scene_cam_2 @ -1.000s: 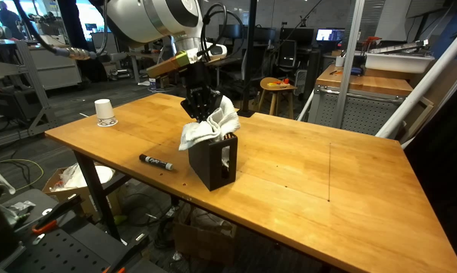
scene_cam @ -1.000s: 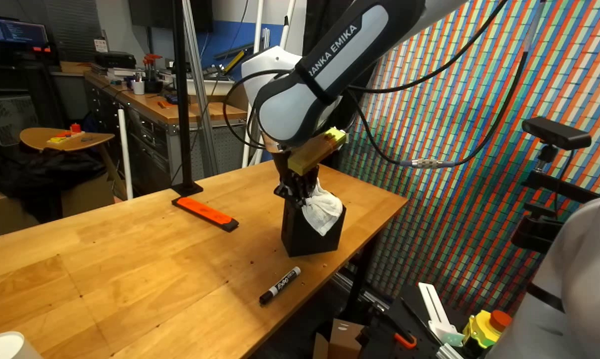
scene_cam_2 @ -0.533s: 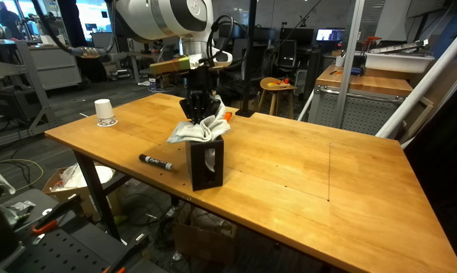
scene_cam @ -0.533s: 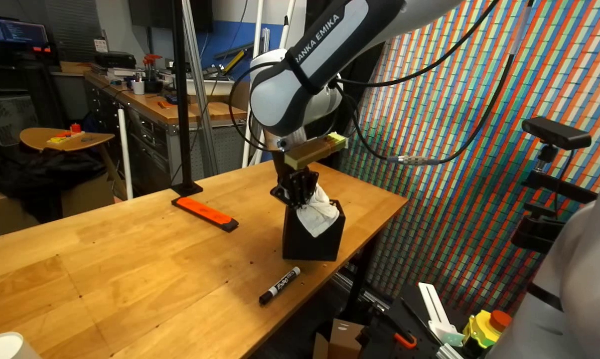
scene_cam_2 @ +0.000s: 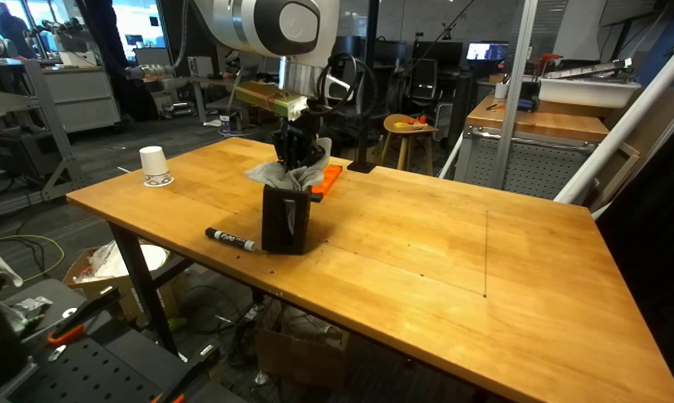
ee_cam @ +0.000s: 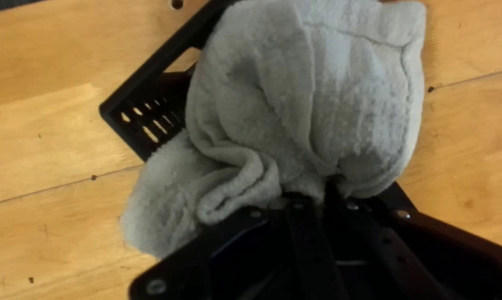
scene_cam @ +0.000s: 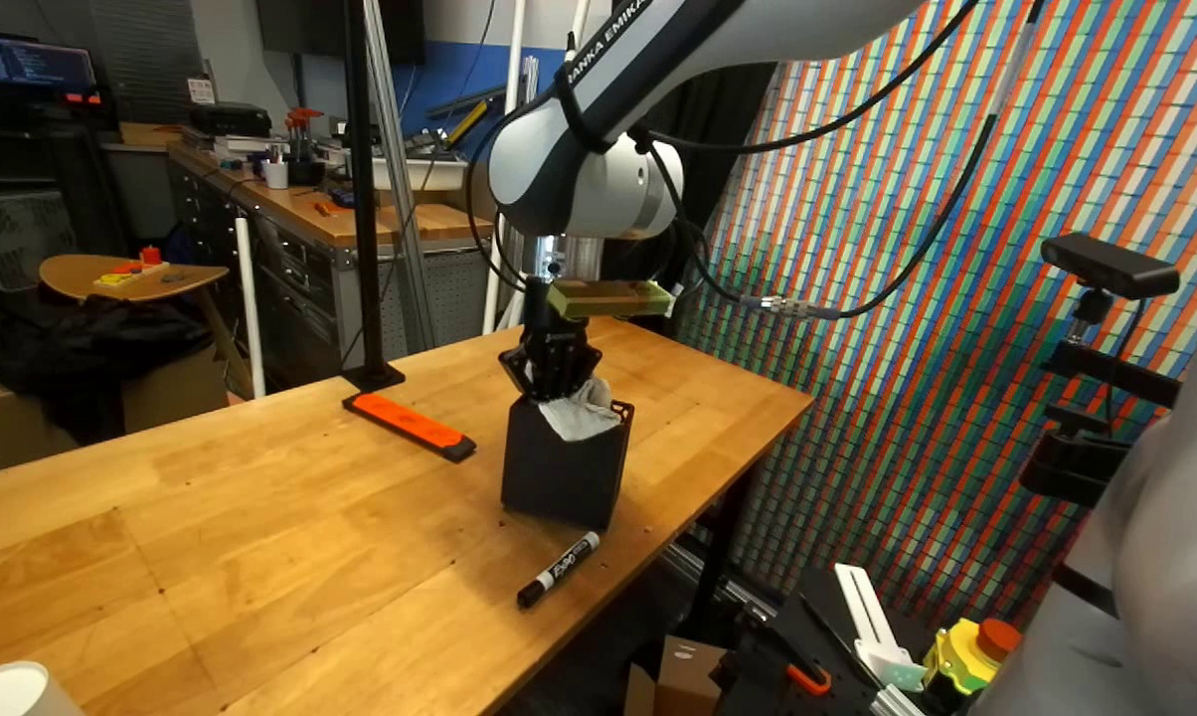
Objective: Put the white towel inside the black basket
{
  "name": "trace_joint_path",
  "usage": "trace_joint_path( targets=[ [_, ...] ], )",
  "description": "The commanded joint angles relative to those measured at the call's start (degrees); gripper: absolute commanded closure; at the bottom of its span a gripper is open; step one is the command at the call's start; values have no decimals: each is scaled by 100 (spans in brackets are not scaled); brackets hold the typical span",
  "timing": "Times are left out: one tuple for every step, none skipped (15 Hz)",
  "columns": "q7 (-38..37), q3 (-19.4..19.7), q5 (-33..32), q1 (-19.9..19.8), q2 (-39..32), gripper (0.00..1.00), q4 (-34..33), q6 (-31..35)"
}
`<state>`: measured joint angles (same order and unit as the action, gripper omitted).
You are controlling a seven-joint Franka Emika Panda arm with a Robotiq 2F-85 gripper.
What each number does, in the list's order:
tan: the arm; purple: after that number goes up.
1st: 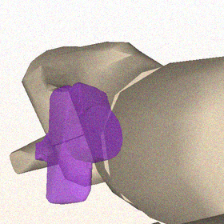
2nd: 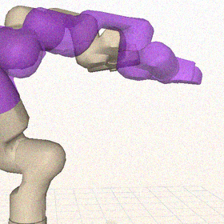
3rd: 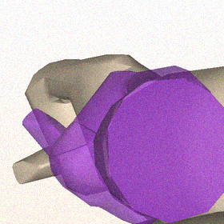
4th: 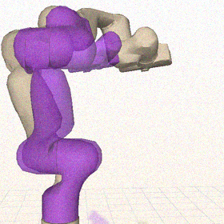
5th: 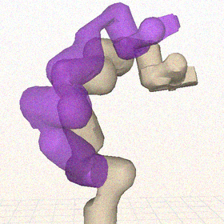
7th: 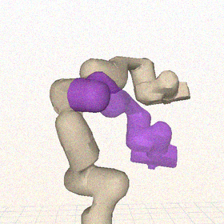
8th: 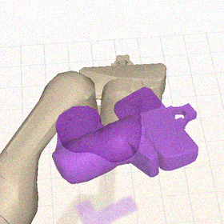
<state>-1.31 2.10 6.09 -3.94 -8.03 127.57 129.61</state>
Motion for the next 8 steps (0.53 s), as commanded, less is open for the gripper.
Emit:
trace_joint_path(
  targets=[
    [134,-33,195,36,-383,97,-109,659],
    [45,-20,102,52,-407,97,-112,790],
    [-181,15,-108,99,-400,97,-115,911],
    [-427,53,-327,153,-385,97,-105,1025],
    [-607,59,-469,199,-357,97,-103,1074],
    [-825,72,-679,258,-338,97,-97,1117],
    [-1072,71,-899,335,-296,97,-79,1144],
    [-1368,83,-1194,429,-258,97,-72,1151]
  ],
)
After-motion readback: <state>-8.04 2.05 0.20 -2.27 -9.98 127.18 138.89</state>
